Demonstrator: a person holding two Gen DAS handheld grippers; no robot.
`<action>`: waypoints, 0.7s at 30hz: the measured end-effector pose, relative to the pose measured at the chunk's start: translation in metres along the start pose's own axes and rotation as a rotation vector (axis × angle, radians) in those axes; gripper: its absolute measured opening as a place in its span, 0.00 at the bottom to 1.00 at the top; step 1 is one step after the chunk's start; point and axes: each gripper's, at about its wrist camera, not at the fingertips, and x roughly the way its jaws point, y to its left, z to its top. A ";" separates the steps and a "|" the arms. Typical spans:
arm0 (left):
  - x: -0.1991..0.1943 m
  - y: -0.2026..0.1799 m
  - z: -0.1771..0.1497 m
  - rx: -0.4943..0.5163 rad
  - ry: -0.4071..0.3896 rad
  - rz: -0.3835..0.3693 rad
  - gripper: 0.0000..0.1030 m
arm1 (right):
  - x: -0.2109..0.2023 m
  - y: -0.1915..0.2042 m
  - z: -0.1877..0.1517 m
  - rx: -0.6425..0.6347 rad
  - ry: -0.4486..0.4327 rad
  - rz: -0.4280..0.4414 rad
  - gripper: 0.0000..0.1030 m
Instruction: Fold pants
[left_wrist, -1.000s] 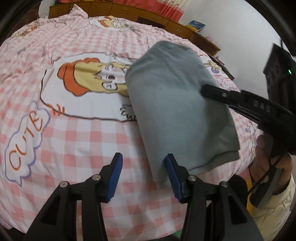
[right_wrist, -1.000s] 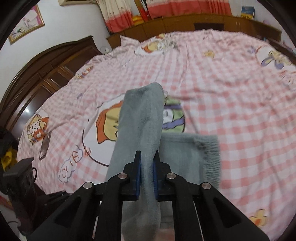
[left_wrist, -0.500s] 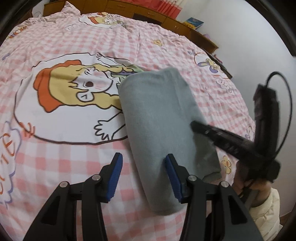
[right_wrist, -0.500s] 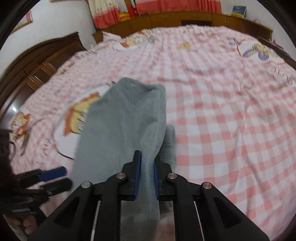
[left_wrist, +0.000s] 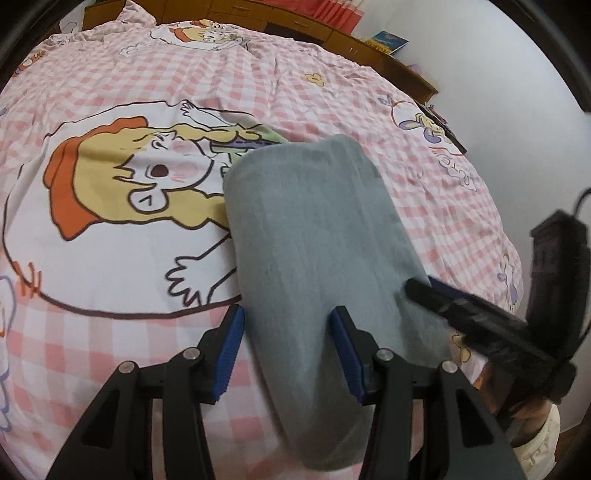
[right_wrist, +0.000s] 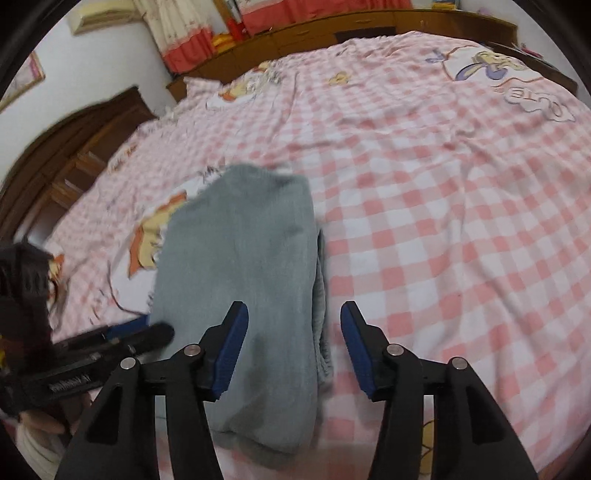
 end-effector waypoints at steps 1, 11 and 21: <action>0.002 -0.001 0.000 0.008 -0.001 0.005 0.50 | 0.011 0.000 -0.001 -0.013 0.028 -0.032 0.51; 0.005 -0.008 -0.002 0.044 -0.030 0.011 0.32 | 0.023 0.012 -0.017 -0.001 -0.005 -0.014 0.32; -0.040 -0.012 0.002 0.114 -0.133 0.033 0.23 | -0.003 0.022 -0.016 0.047 -0.087 0.041 0.21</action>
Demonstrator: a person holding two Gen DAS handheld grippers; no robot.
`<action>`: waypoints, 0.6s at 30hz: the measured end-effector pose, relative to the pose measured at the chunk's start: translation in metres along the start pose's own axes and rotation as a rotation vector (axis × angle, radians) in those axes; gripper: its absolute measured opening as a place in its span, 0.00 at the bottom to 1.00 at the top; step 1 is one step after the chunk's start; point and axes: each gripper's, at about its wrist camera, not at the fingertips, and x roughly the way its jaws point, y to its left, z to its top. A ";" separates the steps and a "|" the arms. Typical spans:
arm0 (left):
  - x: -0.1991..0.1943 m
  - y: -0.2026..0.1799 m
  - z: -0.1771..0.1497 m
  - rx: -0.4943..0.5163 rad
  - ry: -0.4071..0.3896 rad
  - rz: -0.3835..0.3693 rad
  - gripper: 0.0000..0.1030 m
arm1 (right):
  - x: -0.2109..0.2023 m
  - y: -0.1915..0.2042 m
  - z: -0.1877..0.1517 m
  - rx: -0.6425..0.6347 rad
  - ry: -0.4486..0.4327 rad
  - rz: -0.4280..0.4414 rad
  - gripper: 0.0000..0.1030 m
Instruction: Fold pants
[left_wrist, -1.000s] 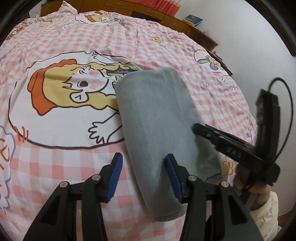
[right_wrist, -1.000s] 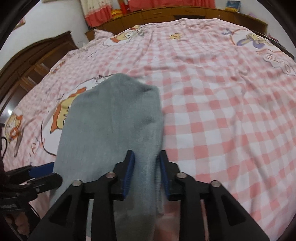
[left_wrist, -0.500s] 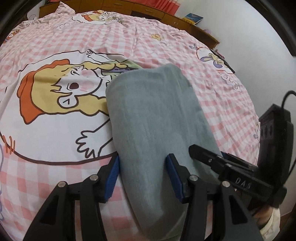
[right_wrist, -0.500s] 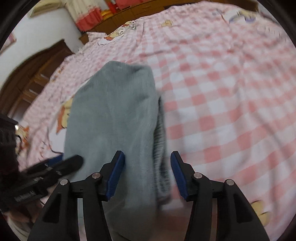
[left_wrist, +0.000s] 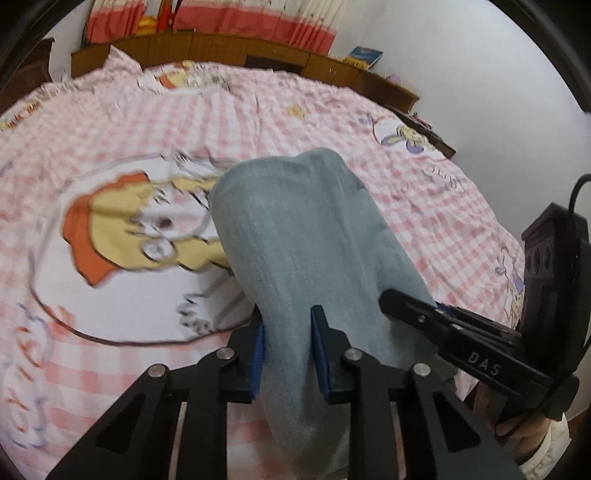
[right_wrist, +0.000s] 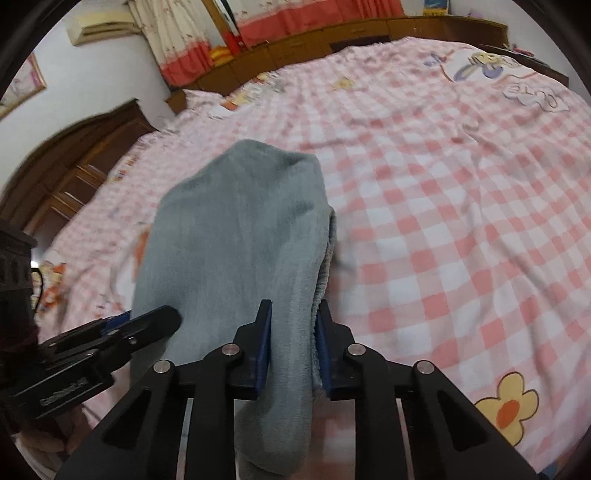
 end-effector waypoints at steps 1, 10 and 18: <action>-0.007 0.005 0.003 -0.003 -0.006 0.000 0.23 | -0.004 0.007 0.002 -0.011 -0.012 0.022 0.21; -0.007 0.056 0.014 0.030 0.030 0.095 0.26 | 0.026 0.058 0.017 -0.098 0.034 0.096 0.22; 0.011 0.077 -0.001 0.001 0.050 0.171 0.54 | 0.066 0.062 0.012 -0.241 0.125 0.023 0.31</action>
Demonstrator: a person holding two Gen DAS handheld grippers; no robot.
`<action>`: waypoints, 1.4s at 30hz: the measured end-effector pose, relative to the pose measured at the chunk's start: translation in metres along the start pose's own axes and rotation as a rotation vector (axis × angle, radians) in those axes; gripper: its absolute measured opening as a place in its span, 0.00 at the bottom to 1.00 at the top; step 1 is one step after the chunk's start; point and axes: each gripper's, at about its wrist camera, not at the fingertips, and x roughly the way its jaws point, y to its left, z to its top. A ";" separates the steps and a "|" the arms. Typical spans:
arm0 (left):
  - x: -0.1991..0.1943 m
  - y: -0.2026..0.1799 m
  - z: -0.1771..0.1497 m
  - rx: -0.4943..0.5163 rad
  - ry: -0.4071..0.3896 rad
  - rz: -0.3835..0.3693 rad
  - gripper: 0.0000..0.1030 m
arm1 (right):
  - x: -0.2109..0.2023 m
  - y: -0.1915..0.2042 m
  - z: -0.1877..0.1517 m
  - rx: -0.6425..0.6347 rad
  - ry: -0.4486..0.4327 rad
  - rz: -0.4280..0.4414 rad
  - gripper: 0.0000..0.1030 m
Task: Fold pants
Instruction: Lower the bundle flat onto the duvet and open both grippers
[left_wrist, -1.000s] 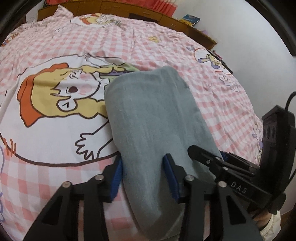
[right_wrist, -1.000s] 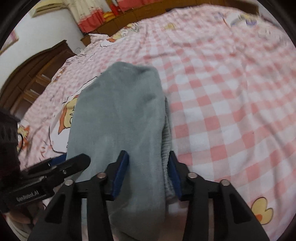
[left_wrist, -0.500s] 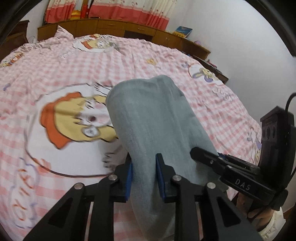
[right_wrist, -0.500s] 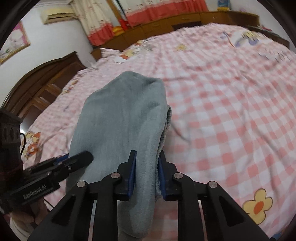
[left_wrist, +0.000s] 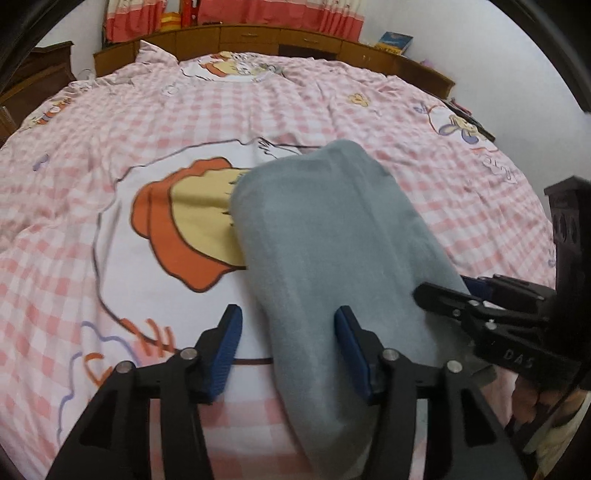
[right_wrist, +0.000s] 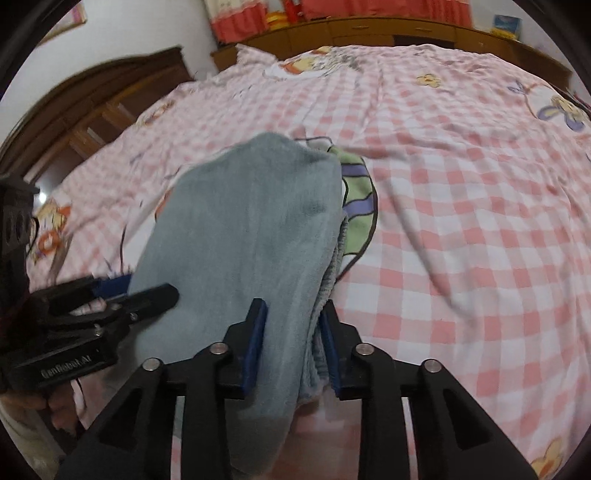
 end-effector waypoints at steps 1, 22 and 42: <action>-0.006 0.001 0.000 -0.011 -0.007 0.007 0.54 | -0.003 -0.003 0.001 -0.006 0.007 0.004 0.32; -0.029 -0.023 -0.054 -0.104 -0.010 0.028 0.54 | -0.029 0.015 -0.055 -0.058 0.028 -0.067 0.32; -0.047 -0.029 -0.084 -0.136 0.018 0.087 0.79 | -0.053 0.035 -0.080 -0.023 -0.037 -0.084 0.46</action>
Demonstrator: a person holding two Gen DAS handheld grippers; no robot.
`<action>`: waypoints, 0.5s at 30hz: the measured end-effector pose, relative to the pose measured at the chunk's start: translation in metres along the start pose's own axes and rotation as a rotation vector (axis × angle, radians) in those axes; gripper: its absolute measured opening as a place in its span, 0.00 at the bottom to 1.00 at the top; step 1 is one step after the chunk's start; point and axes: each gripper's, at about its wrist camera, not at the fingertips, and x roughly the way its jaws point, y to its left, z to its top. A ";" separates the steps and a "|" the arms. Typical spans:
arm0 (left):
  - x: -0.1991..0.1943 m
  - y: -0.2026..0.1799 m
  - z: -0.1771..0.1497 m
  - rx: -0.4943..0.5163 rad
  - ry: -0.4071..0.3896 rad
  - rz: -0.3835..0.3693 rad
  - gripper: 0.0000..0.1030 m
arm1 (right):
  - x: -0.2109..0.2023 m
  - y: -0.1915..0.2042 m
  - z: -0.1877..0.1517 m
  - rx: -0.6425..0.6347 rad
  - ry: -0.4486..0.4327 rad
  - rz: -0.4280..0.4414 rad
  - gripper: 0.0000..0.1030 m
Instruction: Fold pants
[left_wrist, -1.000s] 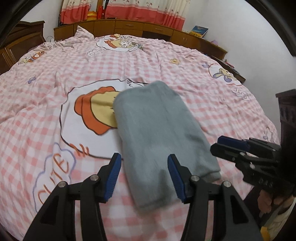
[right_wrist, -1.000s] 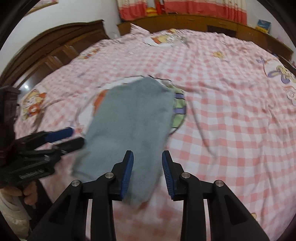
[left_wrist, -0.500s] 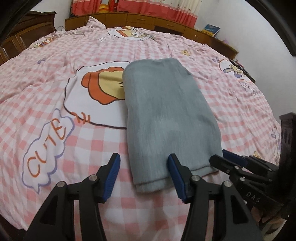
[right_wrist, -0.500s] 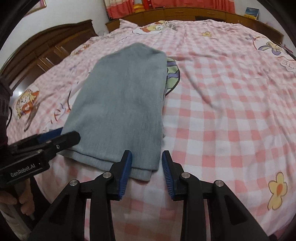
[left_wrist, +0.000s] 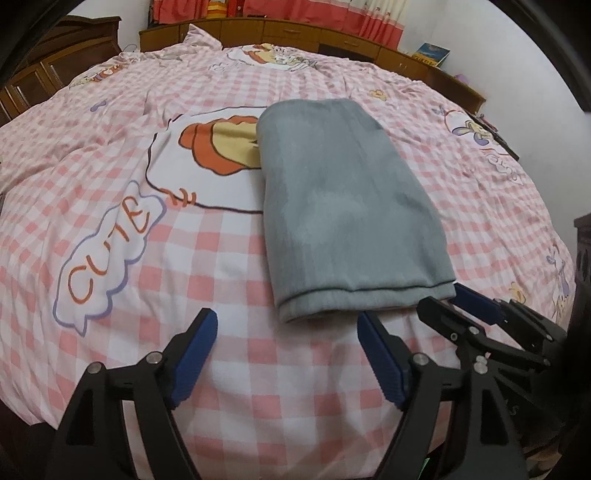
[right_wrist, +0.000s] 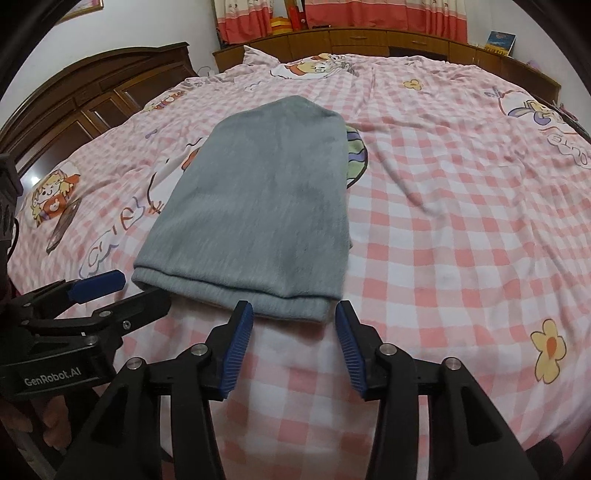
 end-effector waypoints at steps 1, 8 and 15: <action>0.001 0.000 0.000 -0.004 0.003 0.003 0.79 | 0.000 0.001 -0.001 -0.001 -0.001 -0.003 0.46; 0.003 0.000 -0.001 -0.011 0.005 0.045 0.80 | 0.002 -0.002 -0.003 0.018 -0.002 -0.013 0.46; 0.006 0.001 -0.004 -0.022 0.009 0.046 0.80 | 0.004 -0.004 -0.004 0.038 0.005 -0.007 0.46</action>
